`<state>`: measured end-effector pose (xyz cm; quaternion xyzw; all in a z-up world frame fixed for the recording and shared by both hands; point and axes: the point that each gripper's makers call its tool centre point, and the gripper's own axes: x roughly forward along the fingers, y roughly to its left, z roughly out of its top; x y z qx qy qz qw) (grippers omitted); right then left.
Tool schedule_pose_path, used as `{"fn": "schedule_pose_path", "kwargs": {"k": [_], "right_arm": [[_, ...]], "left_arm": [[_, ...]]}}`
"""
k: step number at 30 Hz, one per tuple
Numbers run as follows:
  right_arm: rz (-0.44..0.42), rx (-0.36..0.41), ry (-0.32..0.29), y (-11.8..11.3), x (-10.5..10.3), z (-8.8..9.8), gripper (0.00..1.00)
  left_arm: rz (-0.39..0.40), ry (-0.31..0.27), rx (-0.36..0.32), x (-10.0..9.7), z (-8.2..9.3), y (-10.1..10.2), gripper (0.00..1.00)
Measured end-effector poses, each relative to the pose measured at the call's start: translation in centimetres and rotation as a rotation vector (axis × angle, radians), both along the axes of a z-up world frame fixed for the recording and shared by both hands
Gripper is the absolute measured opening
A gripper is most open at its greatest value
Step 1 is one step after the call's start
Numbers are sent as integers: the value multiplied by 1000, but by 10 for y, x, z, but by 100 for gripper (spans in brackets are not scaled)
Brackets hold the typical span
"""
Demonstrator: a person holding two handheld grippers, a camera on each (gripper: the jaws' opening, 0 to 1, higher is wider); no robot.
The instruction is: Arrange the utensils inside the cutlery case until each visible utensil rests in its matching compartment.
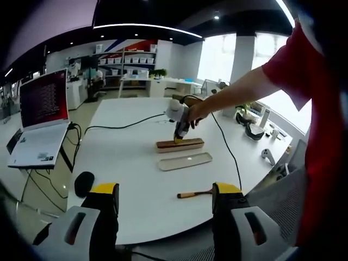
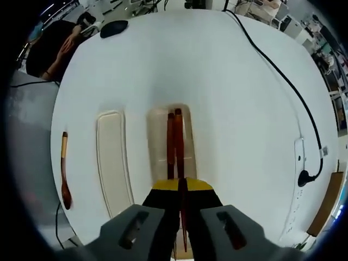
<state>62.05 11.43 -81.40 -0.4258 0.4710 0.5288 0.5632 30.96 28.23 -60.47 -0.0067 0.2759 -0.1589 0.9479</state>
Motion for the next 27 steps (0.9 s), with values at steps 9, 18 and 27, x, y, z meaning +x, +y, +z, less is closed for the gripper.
{"fn": "schedule_pose_path", "kwargs": {"k": [9, 18, 27], "right_arm": [[-25, 26, 11, -7, -2, 10, 0], [-8, 22, 90, -35, -13, 13, 0], [-15, -13, 77, -59, -23, 13, 1]], "left_arm": [[-16, 0, -1, 1, 0, -6, 71], [-33, -12, 0, 3, 3, -11, 71], [-39, -16, 0, 3, 4, -13, 70]]}}
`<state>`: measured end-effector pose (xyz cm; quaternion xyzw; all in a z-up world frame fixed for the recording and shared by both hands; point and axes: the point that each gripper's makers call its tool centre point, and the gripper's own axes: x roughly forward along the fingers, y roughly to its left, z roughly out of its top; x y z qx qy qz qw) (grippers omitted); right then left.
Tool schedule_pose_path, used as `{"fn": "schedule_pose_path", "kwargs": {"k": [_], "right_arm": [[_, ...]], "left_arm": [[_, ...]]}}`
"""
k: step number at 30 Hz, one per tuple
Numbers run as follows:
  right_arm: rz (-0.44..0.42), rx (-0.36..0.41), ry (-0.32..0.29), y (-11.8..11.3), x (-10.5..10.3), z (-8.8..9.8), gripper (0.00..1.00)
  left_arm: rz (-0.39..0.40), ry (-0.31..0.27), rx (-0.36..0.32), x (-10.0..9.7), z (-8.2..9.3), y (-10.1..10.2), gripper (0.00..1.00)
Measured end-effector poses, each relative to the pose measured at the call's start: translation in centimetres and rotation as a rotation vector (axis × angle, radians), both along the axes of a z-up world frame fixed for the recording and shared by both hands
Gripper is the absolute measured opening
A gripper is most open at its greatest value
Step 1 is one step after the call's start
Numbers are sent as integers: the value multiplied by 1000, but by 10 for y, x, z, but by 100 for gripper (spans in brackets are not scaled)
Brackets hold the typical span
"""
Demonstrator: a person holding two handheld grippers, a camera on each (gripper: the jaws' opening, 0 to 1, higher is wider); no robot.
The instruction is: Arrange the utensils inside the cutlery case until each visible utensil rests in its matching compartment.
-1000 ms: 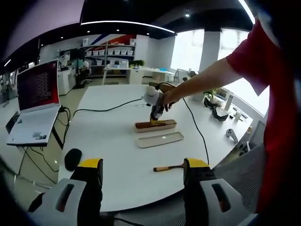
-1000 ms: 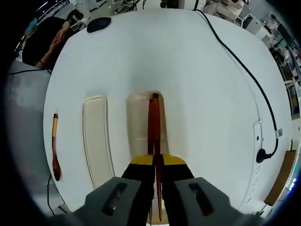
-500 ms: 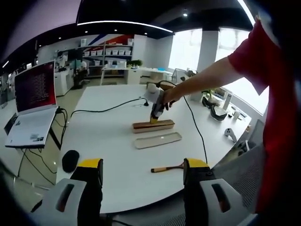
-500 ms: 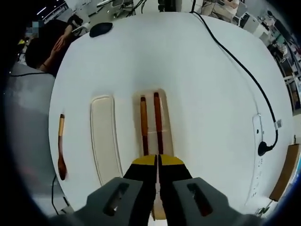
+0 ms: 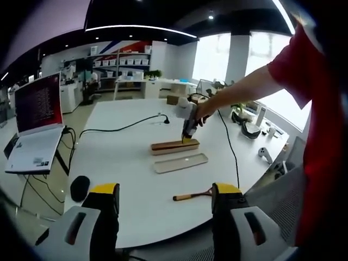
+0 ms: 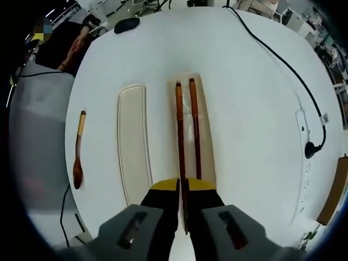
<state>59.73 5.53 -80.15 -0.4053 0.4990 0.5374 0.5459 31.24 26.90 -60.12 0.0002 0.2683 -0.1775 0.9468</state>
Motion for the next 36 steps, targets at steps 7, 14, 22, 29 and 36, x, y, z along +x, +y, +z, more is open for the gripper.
{"fn": "schedule_pose_path", "kwargs": {"k": [7, 14, 22, 29, 36], "right_arm": [[-1, -6, 3, -4, -7, 4, 0], [-4, -31, 11, -13, -13, 0, 0], [8, -45, 10, -19, -11, -2, 0], [-16, -44, 13, -24, -7, -1, 0], [-5, -70, -15, -30, 1, -7, 0]], "left_arm": [[5, 5, 4, -3, -1, 2, 70], [13, 11, -1, -5, -3, 3, 70], [4, 14, 3, -5, -3, 0, 70], [5, 15, 1, -3, -4, 0, 70], [5, 6, -7, -1, -1, -2, 70]]}}
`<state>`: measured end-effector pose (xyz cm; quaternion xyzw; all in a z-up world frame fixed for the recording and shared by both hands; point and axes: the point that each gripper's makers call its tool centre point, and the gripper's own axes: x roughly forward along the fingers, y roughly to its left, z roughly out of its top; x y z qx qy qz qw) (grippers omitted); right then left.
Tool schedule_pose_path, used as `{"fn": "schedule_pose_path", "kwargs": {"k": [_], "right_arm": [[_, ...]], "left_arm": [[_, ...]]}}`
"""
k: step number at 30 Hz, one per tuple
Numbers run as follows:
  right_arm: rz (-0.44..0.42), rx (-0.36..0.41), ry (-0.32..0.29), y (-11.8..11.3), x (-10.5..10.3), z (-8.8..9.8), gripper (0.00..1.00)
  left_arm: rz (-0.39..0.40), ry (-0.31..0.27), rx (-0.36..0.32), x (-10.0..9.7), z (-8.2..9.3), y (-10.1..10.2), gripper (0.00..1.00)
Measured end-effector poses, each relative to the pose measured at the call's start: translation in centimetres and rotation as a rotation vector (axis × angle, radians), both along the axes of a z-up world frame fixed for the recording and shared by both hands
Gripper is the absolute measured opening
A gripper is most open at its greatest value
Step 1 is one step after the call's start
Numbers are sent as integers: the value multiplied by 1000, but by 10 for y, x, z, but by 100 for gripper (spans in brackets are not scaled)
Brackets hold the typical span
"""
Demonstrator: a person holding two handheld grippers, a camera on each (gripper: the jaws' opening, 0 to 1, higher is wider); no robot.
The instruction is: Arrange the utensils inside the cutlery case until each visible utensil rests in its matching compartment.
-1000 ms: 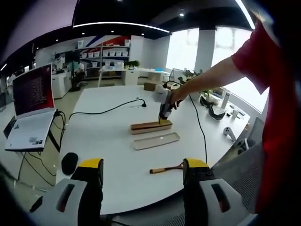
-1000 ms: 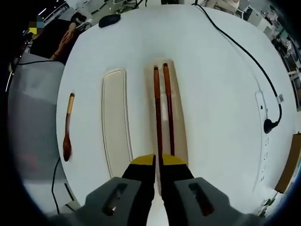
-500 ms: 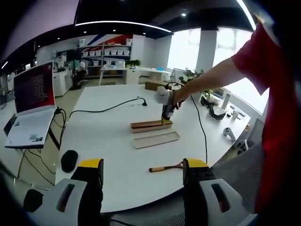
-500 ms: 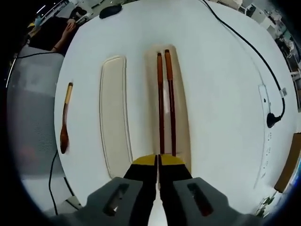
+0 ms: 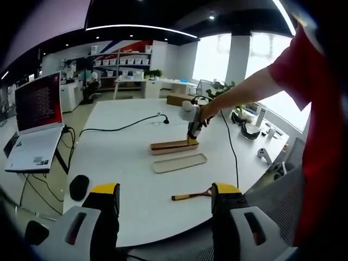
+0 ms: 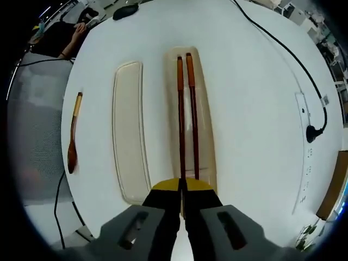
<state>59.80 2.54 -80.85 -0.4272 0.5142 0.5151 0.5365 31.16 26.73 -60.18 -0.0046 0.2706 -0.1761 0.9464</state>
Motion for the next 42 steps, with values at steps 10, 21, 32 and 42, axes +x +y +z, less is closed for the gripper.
{"fn": "schedule_pose_path", "kwargs": {"k": [10, 21, 32, 42], "right_arm": [[1, 4, 1, 3, -3, -5, 0], [-2, -2, -12, 2, -5, -9, 0], [-38, 29, -51, 2, 8, 0, 4], [-67, 83, -114, 5, 0, 29, 8]], "left_arm": [[13, 11, 3, -5, -4, 3, 70], [10, 17, 10, -7, -6, 3, 70], [5, 7, 6, -5, -3, 3, 70], [-11, -14, -46, -2, 10, -3, 70]]}}
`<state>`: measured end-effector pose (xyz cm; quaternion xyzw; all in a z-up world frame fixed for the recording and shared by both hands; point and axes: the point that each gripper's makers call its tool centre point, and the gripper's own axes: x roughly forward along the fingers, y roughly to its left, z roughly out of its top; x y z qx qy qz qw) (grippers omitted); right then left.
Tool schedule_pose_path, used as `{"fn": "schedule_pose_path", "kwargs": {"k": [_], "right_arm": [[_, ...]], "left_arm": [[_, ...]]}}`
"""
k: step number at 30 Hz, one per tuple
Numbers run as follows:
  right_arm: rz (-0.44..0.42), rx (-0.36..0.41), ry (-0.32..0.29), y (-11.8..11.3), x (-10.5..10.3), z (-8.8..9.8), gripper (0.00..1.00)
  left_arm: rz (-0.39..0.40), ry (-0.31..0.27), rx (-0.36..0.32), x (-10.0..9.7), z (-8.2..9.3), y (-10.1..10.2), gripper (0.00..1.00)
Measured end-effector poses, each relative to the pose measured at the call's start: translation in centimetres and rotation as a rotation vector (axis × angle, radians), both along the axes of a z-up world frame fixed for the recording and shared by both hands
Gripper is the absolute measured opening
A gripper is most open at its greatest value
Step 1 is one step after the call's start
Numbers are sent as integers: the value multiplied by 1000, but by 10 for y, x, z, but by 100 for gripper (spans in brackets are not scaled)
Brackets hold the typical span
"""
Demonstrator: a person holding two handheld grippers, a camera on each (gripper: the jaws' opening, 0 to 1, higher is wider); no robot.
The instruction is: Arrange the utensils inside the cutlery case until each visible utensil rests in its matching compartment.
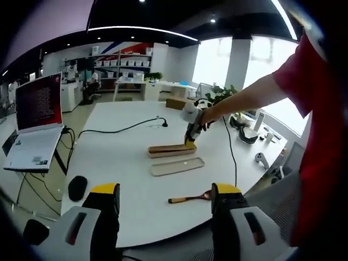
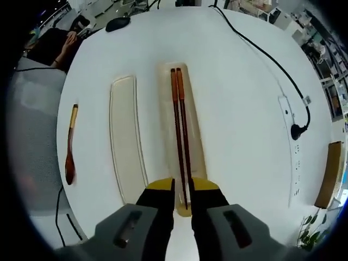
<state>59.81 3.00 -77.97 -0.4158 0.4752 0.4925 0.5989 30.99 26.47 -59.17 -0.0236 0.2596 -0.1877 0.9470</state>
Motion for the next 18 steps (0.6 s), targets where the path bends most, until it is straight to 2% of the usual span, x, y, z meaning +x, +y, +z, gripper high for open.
{"fn": "schedule_pose_path", "kwargs": {"k": [4, 8, 12, 18], "right_arm": [[-2, 31, -20, 0, -18, 16, 10], [1, 36, -55, -7, -33, 31, 14], [-27, 63, -91, -8, -46, 47, 14], [-22, 78, -120, -9, -68, 67, 15]], "left_arm": [[-37, -19, 12, 6, 2, -5, 70], [-77, -49, 4, 9, 12, -15, 70], [-107, -57, 23, 6, 13, -17, 70], [-152, -62, 20, -6, 16, -23, 70]]}}
